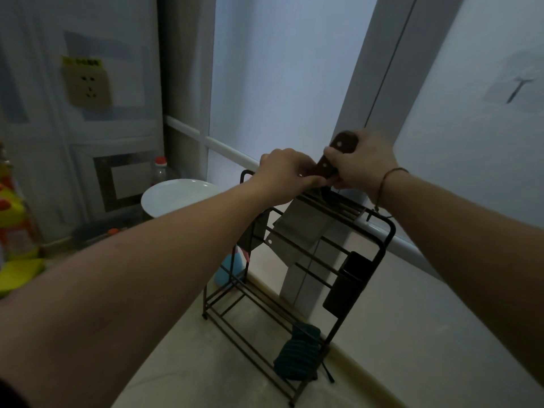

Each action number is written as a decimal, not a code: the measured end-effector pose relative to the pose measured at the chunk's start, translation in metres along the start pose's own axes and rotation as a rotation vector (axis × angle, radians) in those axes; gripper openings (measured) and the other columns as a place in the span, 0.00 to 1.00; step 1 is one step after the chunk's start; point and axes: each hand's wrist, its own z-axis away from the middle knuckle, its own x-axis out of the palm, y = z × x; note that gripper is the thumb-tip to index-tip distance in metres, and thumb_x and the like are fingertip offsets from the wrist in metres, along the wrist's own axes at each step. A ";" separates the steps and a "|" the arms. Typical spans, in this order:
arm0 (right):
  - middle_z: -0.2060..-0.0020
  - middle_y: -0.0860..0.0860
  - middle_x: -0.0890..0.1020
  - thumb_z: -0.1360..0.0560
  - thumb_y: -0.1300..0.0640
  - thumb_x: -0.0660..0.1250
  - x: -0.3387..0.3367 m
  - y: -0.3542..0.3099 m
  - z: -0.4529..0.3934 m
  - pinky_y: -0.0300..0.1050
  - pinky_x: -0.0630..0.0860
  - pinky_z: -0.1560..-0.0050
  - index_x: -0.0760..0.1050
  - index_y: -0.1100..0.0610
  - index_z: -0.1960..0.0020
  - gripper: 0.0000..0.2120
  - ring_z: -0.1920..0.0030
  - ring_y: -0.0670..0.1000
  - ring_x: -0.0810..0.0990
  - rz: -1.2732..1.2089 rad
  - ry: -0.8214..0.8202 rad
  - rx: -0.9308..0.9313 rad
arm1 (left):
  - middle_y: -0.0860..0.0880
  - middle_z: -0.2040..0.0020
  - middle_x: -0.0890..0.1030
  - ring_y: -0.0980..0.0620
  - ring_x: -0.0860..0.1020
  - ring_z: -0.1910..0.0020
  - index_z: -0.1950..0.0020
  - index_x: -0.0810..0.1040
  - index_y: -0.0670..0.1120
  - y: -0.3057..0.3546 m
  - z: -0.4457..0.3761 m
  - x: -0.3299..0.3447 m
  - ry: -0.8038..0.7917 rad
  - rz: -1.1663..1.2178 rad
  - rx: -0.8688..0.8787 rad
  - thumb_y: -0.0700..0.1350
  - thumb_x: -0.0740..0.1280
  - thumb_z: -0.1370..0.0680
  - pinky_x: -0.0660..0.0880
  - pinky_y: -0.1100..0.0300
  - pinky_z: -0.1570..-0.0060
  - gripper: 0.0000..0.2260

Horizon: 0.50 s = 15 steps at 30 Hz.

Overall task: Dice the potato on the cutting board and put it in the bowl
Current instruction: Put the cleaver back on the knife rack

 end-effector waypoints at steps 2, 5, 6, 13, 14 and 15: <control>0.49 0.57 0.80 0.24 0.53 0.70 0.004 0.003 -0.002 0.53 0.84 0.57 0.74 0.58 0.39 0.16 0.53 0.57 0.83 0.019 0.008 -0.002 | 0.51 0.45 0.85 0.50 0.80 0.44 0.39 0.83 0.51 -0.001 0.001 0.001 0.009 -0.035 -0.012 0.58 0.71 0.23 0.70 0.43 0.34 0.17; 0.49 0.57 0.81 0.24 0.52 0.70 0.007 0.005 -0.004 0.53 0.83 0.54 0.75 0.58 0.39 0.17 0.52 0.57 0.83 0.026 0.021 -0.013 | 0.51 0.44 0.85 0.50 0.80 0.43 0.38 0.82 0.50 -0.003 0.002 0.003 0.023 -0.044 -0.018 0.57 0.71 0.23 0.69 0.44 0.33 0.17; 0.49 0.56 0.81 0.24 0.52 0.70 0.007 0.005 -0.004 0.53 0.83 0.54 0.75 0.57 0.39 0.17 0.52 0.56 0.83 0.025 0.027 -0.018 | 0.51 0.44 0.85 0.50 0.80 0.43 0.38 0.82 0.50 -0.003 0.002 0.004 0.027 -0.047 -0.018 0.57 0.70 0.22 0.69 0.44 0.33 0.17; 0.49 0.55 0.80 0.27 0.55 0.73 0.015 0.011 -0.003 0.53 0.81 0.47 0.73 0.58 0.38 0.20 0.49 0.56 0.81 0.153 -0.011 -0.054 | 0.53 0.46 0.84 0.51 0.80 0.44 0.39 0.81 0.51 -0.007 0.000 0.010 0.016 -0.106 -0.038 0.59 0.70 0.23 0.66 0.48 0.36 0.17; 0.48 0.55 0.80 0.27 0.55 0.73 0.016 0.013 -0.002 0.52 0.81 0.48 0.72 0.58 0.38 0.20 0.50 0.55 0.81 0.161 -0.019 -0.051 | 0.53 0.46 0.84 0.51 0.80 0.45 0.40 0.81 0.51 -0.008 0.000 0.011 0.016 -0.096 -0.039 0.59 0.70 0.23 0.67 0.48 0.36 0.17; 0.48 0.55 0.80 0.27 0.56 0.73 0.018 0.014 -0.001 0.50 0.81 0.48 0.72 0.58 0.37 0.21 0.50 0.54 0.81 0.162 -0.022 -0.044 | 0.53 0.47 0.84 0.51 0.80 0.45 0.41 0.82 0.51 -0.009 0.001 0.011 0.023 -0.083 -0.042 0.59 0.70 0.23 0.67 0.46 0.35 0.17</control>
